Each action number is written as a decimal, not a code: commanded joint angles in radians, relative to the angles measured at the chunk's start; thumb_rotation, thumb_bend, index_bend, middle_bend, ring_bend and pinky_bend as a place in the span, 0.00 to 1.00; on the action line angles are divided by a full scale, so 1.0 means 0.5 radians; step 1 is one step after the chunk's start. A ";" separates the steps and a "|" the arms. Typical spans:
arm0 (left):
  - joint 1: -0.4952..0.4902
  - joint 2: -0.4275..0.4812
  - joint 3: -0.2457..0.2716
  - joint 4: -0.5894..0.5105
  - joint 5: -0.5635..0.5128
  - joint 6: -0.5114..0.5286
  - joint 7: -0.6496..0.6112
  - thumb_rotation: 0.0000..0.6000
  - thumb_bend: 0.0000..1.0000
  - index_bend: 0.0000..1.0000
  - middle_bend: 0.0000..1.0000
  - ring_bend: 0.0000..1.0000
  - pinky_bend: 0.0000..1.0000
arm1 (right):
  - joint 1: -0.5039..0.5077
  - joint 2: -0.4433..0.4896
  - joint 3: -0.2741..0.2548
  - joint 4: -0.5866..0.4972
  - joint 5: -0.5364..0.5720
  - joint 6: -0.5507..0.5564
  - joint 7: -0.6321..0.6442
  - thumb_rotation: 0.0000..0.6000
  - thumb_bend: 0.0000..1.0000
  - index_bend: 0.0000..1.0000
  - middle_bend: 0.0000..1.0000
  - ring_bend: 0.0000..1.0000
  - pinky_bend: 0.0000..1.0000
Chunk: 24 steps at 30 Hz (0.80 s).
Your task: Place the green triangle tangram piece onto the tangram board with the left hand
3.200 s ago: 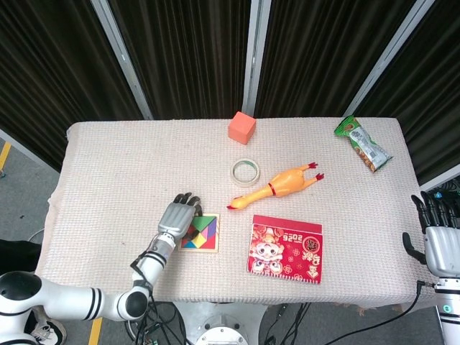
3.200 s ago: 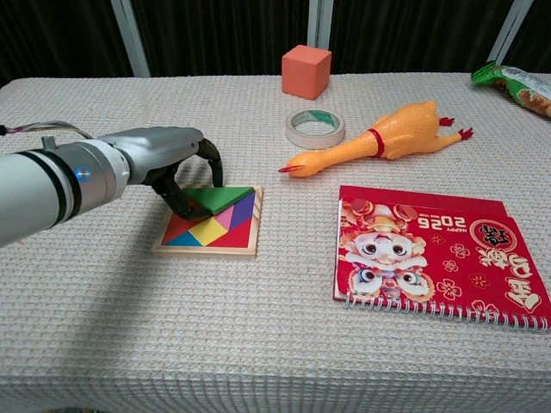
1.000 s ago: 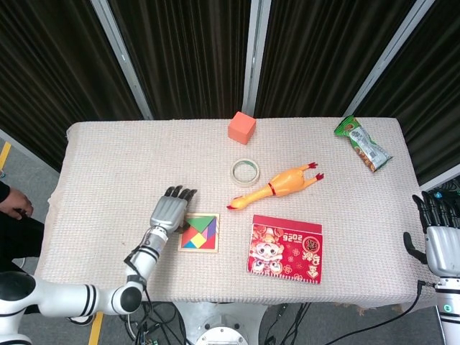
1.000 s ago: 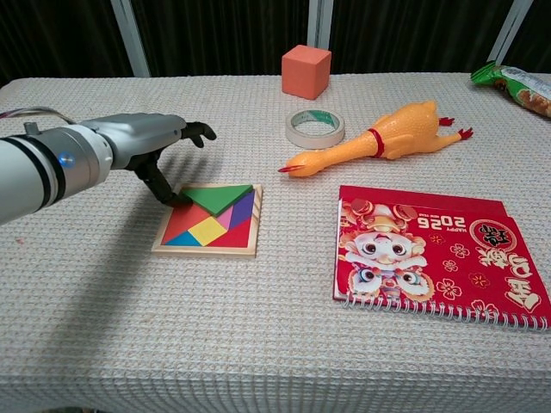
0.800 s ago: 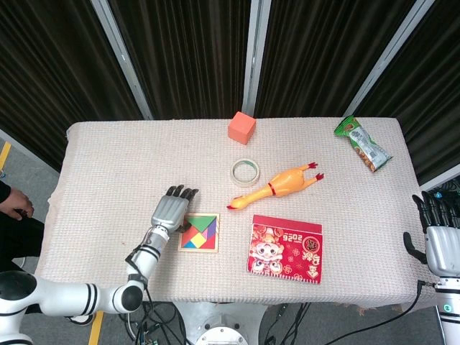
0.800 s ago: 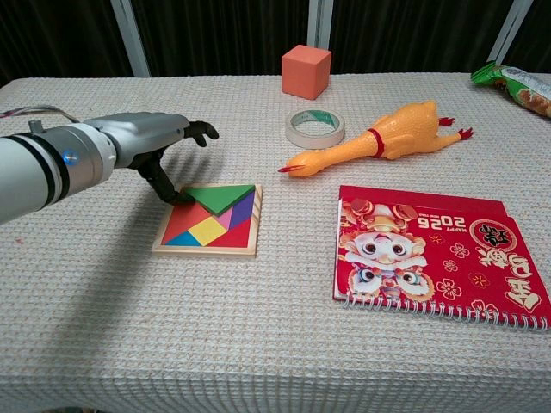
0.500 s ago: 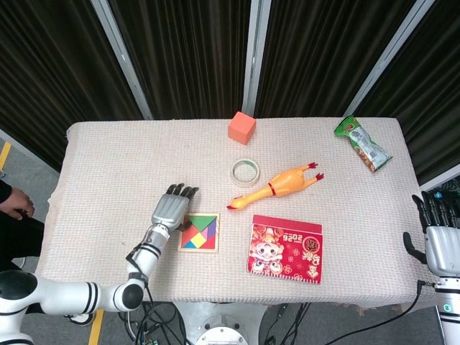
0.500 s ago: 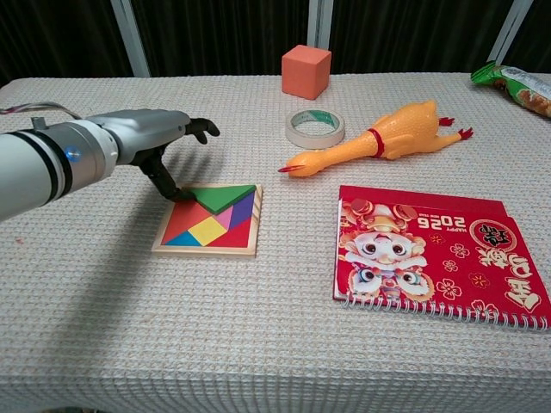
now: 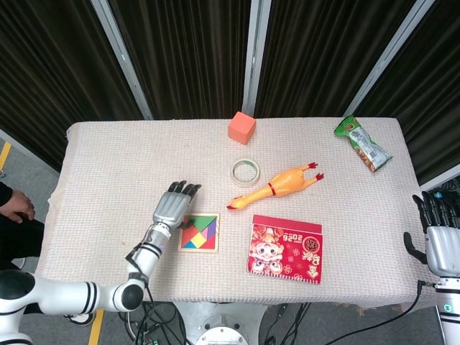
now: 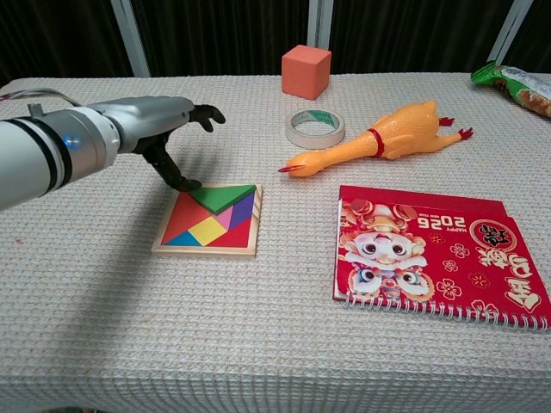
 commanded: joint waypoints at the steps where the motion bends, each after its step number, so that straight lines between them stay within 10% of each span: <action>1: 0.000 0.009 -0.012 -0.050 0.037 0.013 -0.024 1.00 0.21 0.08 0.10 0.00 0.07 | 0.000 -0.001 0.000 0.001 -0.001 0.000 0.002 1.00 0.35 0.00 0.00 0.00 0.00; 8: 0.009 -0.061 -0.015 -0.075 0.154 0.039 -0.112 1.00 0.05 0.08 0.10 0.00 0.07 | -0.006 0.001 0.001 0.014 0.006 0.001 0.023 1.00 0.35 0.00 0.00 0.00 0.00; 24: -0.006 -0.267 -0.041 0.165 0.271 0.005 -0.227 1.00 0.04 0.08 0.10 0.00 0.07 | -0.004 -0.002 0.005 0.039 0.018 -0.013 0.055 1.00 0.35 0.00 0.00 0.00 0.00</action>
